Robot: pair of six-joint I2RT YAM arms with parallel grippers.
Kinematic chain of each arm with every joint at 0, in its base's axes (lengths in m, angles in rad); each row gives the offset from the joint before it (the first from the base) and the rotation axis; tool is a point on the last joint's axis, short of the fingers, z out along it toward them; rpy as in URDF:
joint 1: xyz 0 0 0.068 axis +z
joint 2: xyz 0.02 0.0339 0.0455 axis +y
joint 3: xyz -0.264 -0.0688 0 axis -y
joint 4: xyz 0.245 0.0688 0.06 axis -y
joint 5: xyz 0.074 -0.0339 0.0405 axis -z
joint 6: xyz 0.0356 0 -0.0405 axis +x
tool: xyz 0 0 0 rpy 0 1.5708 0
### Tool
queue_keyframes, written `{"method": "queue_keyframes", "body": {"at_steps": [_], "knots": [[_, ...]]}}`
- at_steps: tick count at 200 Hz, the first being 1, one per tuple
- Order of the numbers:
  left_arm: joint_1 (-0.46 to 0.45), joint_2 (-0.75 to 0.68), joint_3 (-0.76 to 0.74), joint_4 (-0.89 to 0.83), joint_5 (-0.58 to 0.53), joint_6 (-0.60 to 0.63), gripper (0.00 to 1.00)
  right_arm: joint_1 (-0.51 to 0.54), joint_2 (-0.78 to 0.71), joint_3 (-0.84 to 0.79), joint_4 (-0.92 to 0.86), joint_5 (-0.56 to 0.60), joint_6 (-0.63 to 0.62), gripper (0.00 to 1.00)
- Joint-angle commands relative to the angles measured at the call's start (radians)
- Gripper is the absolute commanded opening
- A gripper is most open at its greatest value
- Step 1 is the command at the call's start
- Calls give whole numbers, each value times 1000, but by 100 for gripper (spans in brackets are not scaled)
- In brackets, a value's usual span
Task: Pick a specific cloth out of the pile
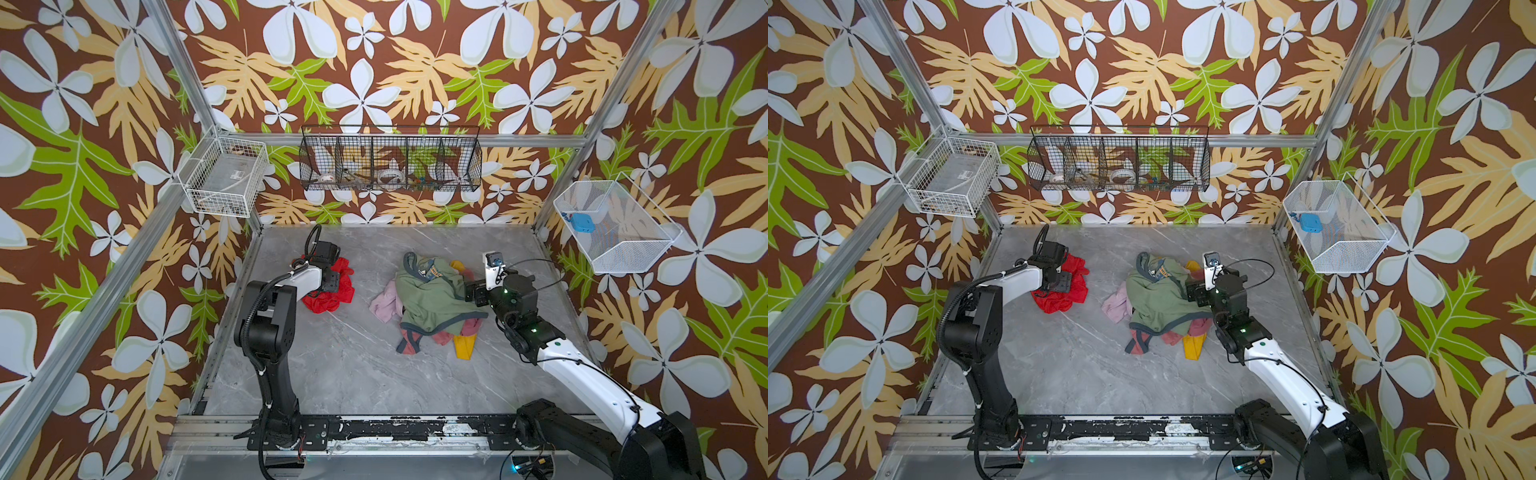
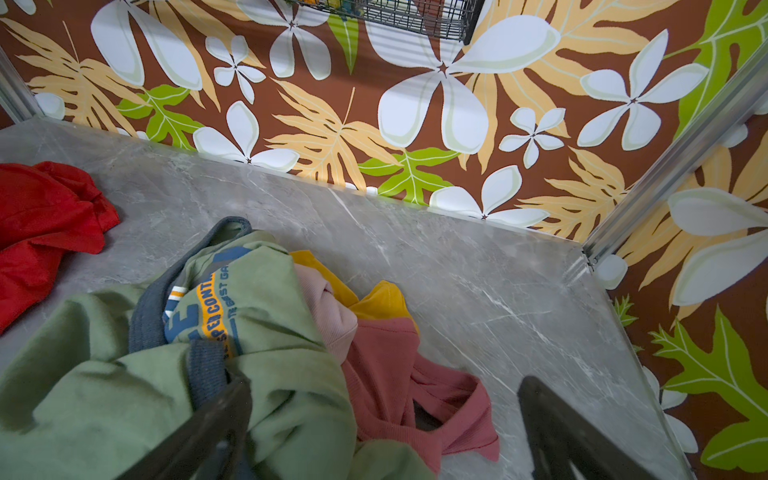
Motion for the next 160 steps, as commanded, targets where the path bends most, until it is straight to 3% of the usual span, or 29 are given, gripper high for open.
{"method": "queue_keyframes", "body": {"at_steps": [1,87,160], "knots": [[2,-54,-28,33,-28,-35,100,-33,-9,-4,7,-32,16,99],[-38,-415,-272,253,-33,-115,100,-173,-80,-82,61,-96,28,100],[-63,-742,-583,449,-47,-238,100,-338,-123,-283,293,-139,153,100]]}}
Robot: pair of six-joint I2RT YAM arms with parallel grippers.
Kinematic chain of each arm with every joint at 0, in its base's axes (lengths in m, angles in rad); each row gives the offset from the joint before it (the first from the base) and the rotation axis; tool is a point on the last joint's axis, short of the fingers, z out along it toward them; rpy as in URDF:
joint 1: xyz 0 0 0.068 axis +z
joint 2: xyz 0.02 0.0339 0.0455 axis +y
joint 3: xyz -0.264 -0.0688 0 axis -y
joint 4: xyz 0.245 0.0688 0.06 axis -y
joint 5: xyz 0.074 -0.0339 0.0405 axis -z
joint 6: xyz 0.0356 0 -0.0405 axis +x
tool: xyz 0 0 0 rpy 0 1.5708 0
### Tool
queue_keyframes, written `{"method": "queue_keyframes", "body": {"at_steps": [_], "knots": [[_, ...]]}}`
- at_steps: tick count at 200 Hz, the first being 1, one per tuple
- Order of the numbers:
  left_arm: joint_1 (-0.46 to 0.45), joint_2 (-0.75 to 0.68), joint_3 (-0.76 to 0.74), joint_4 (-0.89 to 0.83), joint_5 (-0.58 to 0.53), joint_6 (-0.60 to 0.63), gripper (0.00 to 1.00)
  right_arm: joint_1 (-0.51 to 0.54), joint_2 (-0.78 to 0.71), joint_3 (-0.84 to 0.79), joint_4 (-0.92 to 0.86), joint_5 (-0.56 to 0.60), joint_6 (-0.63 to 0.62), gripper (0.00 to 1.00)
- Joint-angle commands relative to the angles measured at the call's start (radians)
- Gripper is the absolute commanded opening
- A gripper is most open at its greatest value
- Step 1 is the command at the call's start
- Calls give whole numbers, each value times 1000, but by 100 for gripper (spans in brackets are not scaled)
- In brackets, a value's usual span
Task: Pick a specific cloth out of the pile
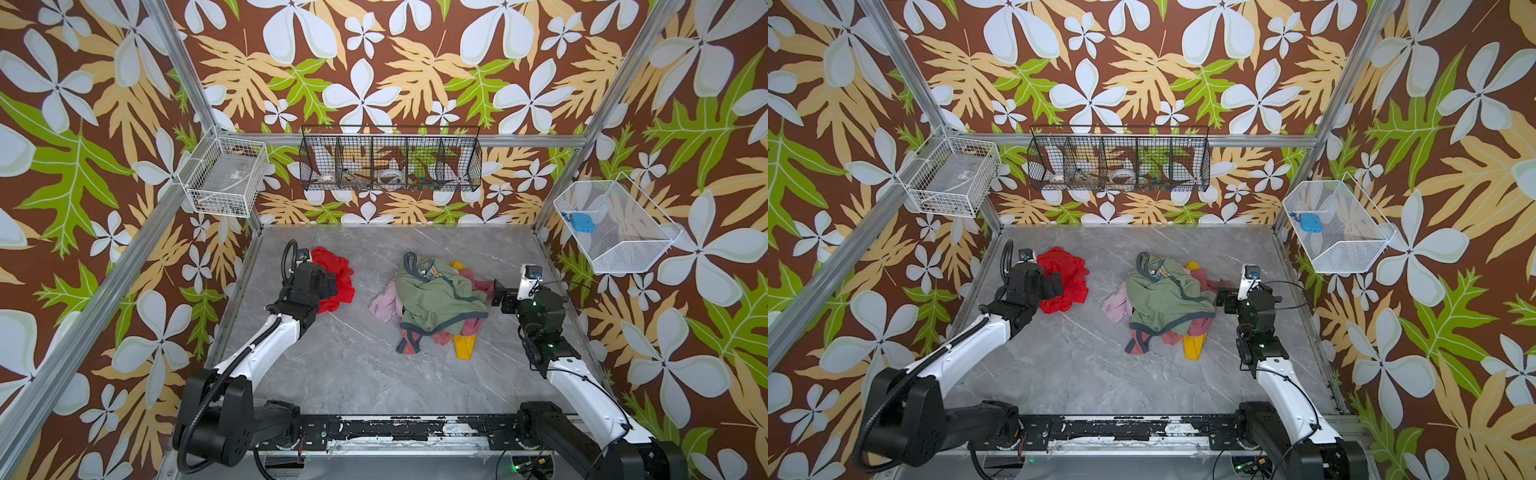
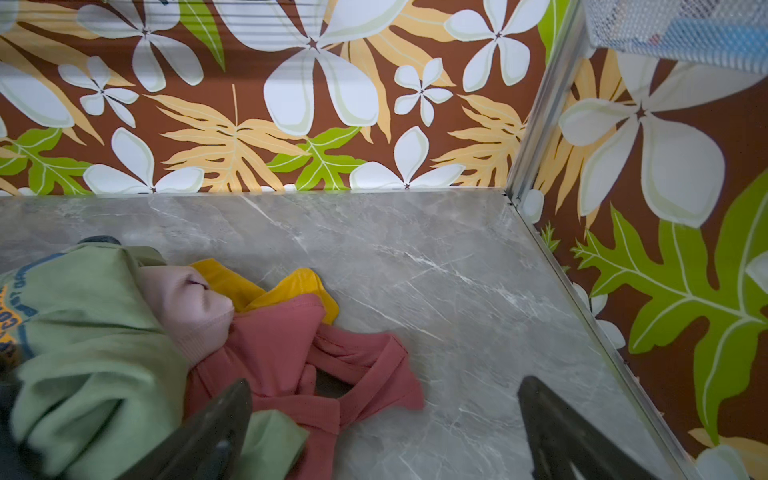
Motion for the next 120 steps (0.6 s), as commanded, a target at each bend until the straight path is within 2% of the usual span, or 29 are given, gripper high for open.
{"method": "queue_keyframes", "body": {"at_steps": [1,69,120], "knots": [[-4,-79,-68,94,-14,-54,100,-25,-12,-49,131,-9,49,100],[-6,-289,-219,96,-99,-74,100,-26,48,-252,451,141,30,100],[-6,-314,-256,129,-137,-54,100,-27,237,-266,648,118,11,98]]}}
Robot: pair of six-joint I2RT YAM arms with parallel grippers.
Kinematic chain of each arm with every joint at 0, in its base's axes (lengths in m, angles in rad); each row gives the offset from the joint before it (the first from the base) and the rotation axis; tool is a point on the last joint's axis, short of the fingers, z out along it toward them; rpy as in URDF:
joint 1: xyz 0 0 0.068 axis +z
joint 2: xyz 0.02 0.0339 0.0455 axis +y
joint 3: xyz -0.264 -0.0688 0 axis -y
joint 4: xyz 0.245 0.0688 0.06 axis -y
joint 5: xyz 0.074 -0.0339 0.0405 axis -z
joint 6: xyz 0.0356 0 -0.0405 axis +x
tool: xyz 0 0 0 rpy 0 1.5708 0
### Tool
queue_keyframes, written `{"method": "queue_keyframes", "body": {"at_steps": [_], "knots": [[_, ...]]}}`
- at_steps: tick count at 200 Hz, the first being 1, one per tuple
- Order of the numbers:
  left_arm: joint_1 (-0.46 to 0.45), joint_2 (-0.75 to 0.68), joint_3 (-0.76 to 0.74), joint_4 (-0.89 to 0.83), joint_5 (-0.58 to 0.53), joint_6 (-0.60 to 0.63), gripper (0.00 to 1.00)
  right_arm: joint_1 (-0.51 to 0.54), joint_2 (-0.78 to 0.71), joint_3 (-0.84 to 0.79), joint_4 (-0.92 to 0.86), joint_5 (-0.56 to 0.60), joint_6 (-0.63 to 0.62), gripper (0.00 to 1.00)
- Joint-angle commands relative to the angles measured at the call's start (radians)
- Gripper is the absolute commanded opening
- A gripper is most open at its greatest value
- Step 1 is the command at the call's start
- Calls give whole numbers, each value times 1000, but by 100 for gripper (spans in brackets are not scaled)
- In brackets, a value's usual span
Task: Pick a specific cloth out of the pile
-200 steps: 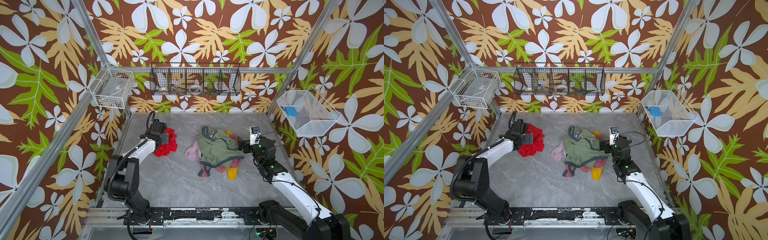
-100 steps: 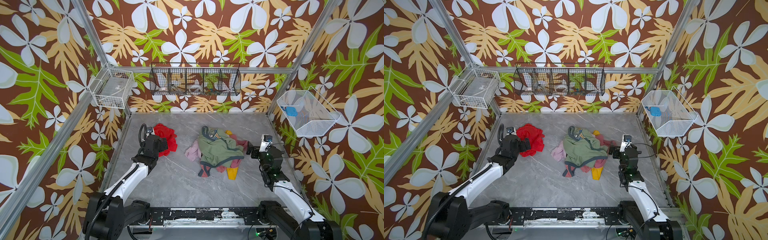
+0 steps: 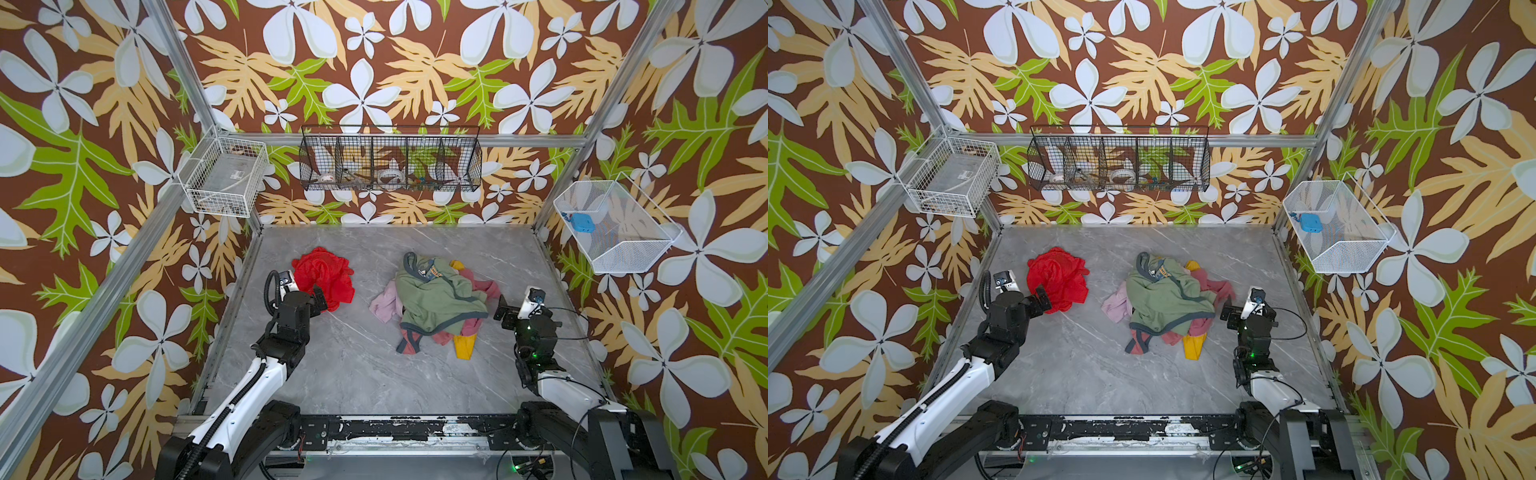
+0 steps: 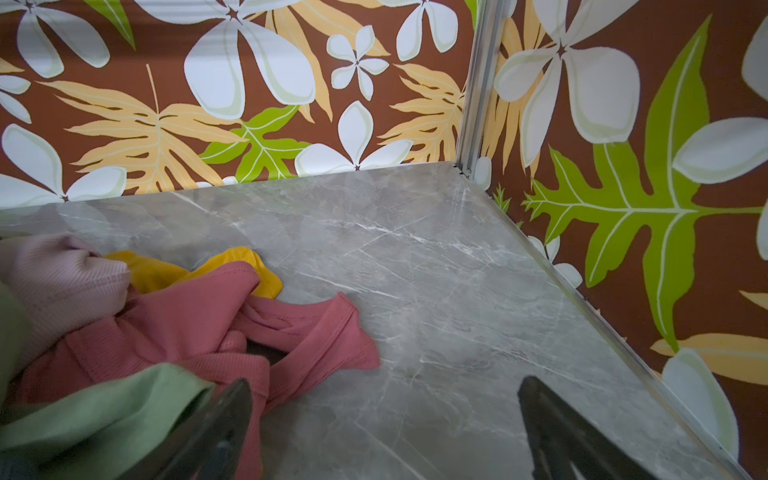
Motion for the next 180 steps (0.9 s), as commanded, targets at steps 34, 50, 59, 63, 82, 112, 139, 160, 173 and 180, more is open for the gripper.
{"method": "queue_keyframes", "body": {"at_steps": [34,50,59,63,82,112,139,160,173,180], "knots": [[-1,-34,-60,103,-59,28,100,2,190,19,247,-8,-8,95],[0,-45,-84,130,-88,50,100,1,227,22,266,-6,-10,95],[0,-47,-101,152,-106,60,100,2,248,18,293,-4,-6,95],[-1,-47,-108,163,-114,66,100,2,256,18,300,-5,-6,95],[-1,-48,-142,225,-135,86,100,3,302,37,305,-28,-13,95],[-1,-52,-180,310,-147,100,100,43,360,82,273,-38,-68,95],[-1,-46,-220,408,-163,135,100,46,366,80,285,-36,-72,100],[0,-17,-259,516,-204,174,100,46,365,80,283,-36,-70,100],[2,15,-283,604,-214,209,100,47,366,80,284,-36,-70,100],[4,37,-300,657,-210,230,100,47,365,80,284,-36,-71,100]]}}
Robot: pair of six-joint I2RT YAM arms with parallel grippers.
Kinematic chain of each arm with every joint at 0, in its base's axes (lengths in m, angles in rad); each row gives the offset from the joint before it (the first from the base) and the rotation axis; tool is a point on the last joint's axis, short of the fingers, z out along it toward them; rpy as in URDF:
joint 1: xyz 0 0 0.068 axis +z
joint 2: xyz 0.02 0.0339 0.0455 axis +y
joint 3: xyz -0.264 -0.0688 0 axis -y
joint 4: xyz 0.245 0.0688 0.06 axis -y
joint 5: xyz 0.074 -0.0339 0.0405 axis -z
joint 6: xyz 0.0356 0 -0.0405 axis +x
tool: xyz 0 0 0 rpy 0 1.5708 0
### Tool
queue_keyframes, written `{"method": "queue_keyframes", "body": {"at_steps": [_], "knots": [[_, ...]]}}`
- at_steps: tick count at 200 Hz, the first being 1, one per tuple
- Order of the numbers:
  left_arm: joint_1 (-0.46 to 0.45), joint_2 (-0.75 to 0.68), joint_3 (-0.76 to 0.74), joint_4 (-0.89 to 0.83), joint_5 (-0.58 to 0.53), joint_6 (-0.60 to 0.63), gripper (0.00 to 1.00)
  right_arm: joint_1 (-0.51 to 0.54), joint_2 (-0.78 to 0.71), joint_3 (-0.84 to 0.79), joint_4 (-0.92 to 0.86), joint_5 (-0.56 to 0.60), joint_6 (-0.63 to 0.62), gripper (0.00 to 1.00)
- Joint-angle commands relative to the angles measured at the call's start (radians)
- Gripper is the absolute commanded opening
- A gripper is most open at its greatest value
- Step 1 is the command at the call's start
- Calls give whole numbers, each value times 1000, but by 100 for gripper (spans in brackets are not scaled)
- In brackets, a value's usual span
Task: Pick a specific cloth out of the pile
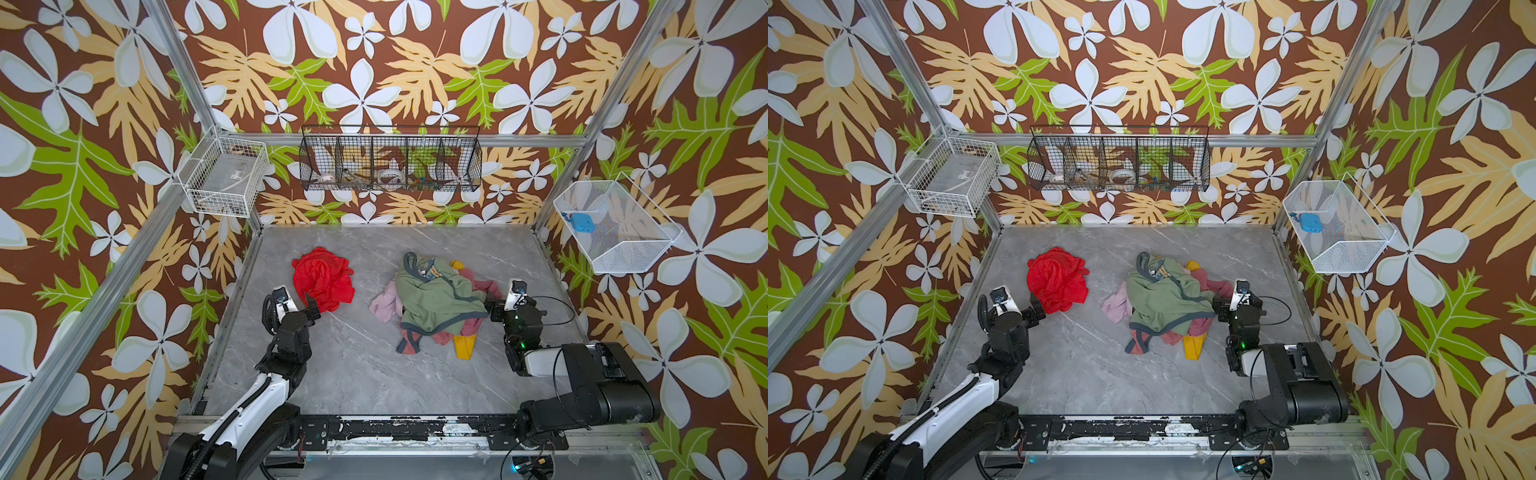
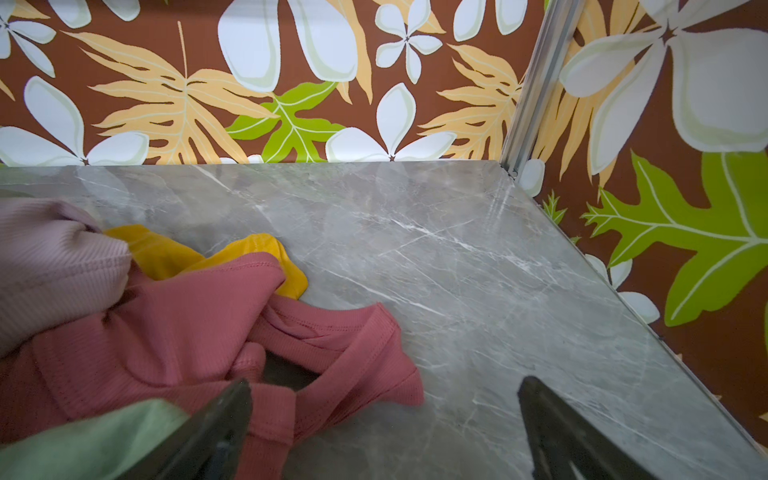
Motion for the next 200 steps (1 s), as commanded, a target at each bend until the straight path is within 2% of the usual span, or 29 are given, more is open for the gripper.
{"method": "queue_keyframes", "body": {"at_steps": [1,37,74,93,112,128,144,161,200], "knots": [[5,46,-34,230,-36,79,100,0,1,3,16,7,-11,100],[56,199,-77,460,47,85,100,0,0,3,16,7,-11,100],[65,281,-59,553,107,77,100,1,2,3,15,7,-10,99],[66,360,-110,722,168,89,100,1,2,3,15,6,-11,99],[66,474,-154,940,178,122,100,0,1,3,15,6,-10,100],[68,420,-131,802,185,90,100,1,2,4,13,7,-10,100],[68,464,-135,885,194,116,100,1,2,4,14,6,-11,100],[72,440,-95,759,204,97,100,0,2,4,13,7,-11,100],[138,445,-70,721,311,60,100,0,2,4,14,6,-11,99]]}}
